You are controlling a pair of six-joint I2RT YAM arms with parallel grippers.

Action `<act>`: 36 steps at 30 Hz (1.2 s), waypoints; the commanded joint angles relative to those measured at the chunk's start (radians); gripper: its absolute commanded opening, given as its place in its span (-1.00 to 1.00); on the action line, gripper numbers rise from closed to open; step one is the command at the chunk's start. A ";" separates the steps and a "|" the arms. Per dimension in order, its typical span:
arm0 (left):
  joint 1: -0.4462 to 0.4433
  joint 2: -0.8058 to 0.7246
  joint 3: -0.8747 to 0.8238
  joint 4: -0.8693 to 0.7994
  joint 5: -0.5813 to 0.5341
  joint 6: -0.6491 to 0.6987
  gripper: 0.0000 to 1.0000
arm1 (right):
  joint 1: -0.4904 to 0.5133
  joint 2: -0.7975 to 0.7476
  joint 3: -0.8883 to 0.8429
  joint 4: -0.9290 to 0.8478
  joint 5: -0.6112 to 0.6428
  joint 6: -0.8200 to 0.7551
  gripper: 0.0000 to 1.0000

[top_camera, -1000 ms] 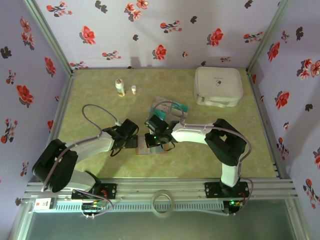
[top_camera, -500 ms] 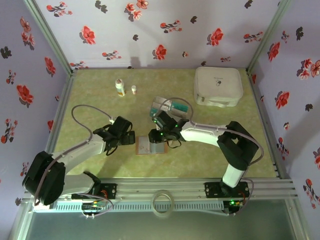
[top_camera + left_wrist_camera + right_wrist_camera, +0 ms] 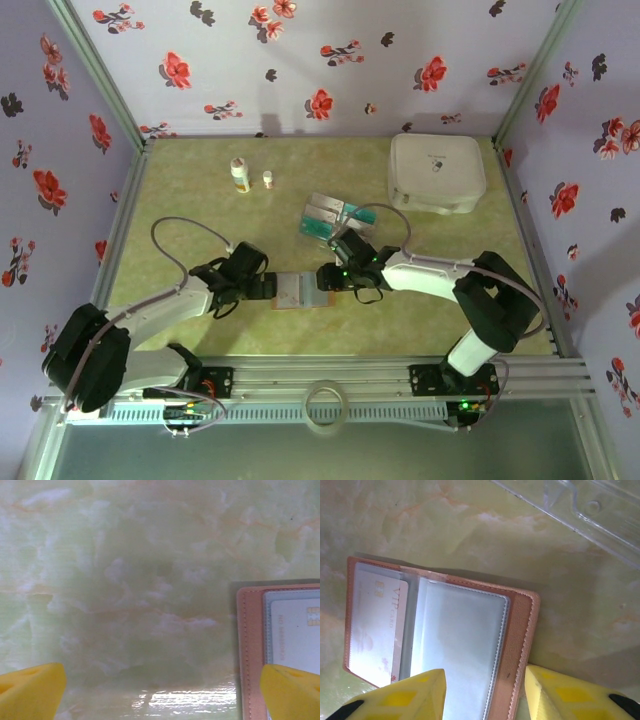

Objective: Put the credit cards into the card holder

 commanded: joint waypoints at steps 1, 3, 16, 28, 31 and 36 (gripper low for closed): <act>-0.017 0.028 -0.021 0.031 0.008 -0.024 0.99 | -0.005 -0.015 0.001 0.028 0.008 0.019 -0.09; -0.025 0.036 -0.025 0.040 0.008 -0.029 0.99 | -0.005 -0.012 0.008 0.028 0.008 0.019 -0.09; -0.036 0.088 -0.045 0.073 0.000 -0.040 0.99 | -0.009 0.034 0.039 0.042 -0.009 0.017 -0.07; -0.039 0.102 -0.053 0.083 -0.003 -0.040 0.99 | -0.009 0.093 0.042 0.069 -0.028 0.025 -0.06; -0.039 0.105 -0.055 0.086 -0.004 -0.040 0.99 | -0.009 0.110 0.039 0.085 -0.046 0.034 -0.06; -0.041 0.108 -0.059 0.089 -0.003 -0.042 0.99 | -0.009 0.122 0.030 0.123 -0.080 0.057 -0.06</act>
